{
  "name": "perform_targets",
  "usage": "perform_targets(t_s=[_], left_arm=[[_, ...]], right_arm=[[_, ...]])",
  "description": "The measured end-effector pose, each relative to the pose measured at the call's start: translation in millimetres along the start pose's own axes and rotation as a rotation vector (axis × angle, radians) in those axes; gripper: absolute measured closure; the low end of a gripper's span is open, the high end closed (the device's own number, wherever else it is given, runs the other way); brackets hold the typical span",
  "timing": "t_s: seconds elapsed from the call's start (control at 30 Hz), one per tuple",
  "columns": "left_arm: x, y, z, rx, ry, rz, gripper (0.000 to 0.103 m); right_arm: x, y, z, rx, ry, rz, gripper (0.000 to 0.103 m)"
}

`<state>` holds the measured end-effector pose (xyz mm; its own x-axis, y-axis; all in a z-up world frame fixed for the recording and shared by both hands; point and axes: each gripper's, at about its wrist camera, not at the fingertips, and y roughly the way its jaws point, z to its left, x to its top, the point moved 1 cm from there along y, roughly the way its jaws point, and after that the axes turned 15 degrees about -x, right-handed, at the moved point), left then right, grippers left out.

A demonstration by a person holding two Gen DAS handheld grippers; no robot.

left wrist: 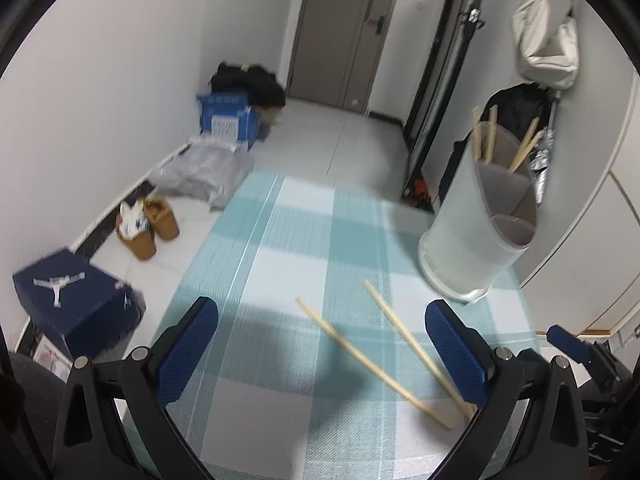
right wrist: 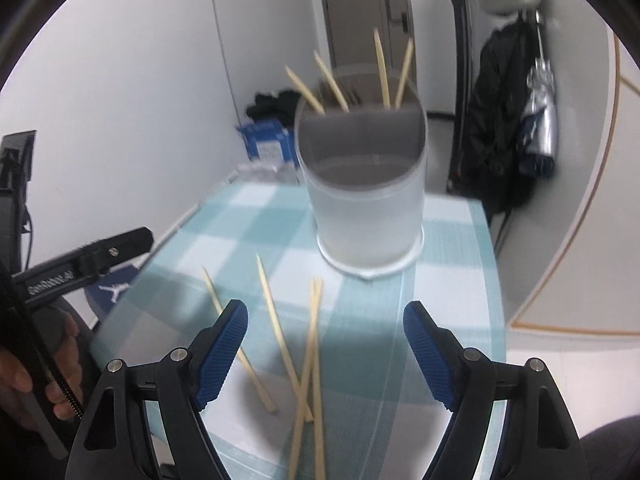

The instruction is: Organize utensils

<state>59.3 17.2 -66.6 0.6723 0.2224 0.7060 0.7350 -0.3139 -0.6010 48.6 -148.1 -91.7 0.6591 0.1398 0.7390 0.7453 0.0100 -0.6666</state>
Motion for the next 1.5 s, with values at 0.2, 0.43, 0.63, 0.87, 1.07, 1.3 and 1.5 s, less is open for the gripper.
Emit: perform_targets(t_s=[0.2, 0.43, 0.63, 0.87, 1.07, 1.3, 1.5], left_arm=[[-1.4, 12.6, 9.7, -0.008, -0.067, 0.059, 0.001], [2.4, 13.5, 17.3, -0.018, -0.125, 0.069, 0.001], [4.0, 15.4, 28.6, -0.026, -0.19, 0.079, 0.001], [6.0, 16.4, 36.9, -0.028, -0.216, 0.079, 0.001], [6.1, 17.4, 41.8, -0.033, -0.238, 0.084, 0.001], [6.1, 18.7, 40.8, -0.04, -0.24, 0.093, 0.001], [4.5, 19.9, 41.7, -0.033, -0.244, 0.104, 0.001]], right_arm=[[-8.8, 27.8, 3.3, -0.035, -0.024, 0.112, 0.023], [-2.7, 51.2, 7.2, 0.003, -0.023, 0.201, 0.029], [10.9, 74.8, 15.5, 0.069, -0.039, 0.272, 0.055], [14.6, 98.1, 25.4, 0.093, -0.051, 0.353, 0.088], [14.0, 93.9, 18.6, 0.103, -0.038, 0.369, 0.098], [14.1, 75.6, 10.3, 0.09, -0.106, 0.361, 0.098], [5.4, 75.0, 15.1, 0.032, -0.304, 0.386, 0.098]])
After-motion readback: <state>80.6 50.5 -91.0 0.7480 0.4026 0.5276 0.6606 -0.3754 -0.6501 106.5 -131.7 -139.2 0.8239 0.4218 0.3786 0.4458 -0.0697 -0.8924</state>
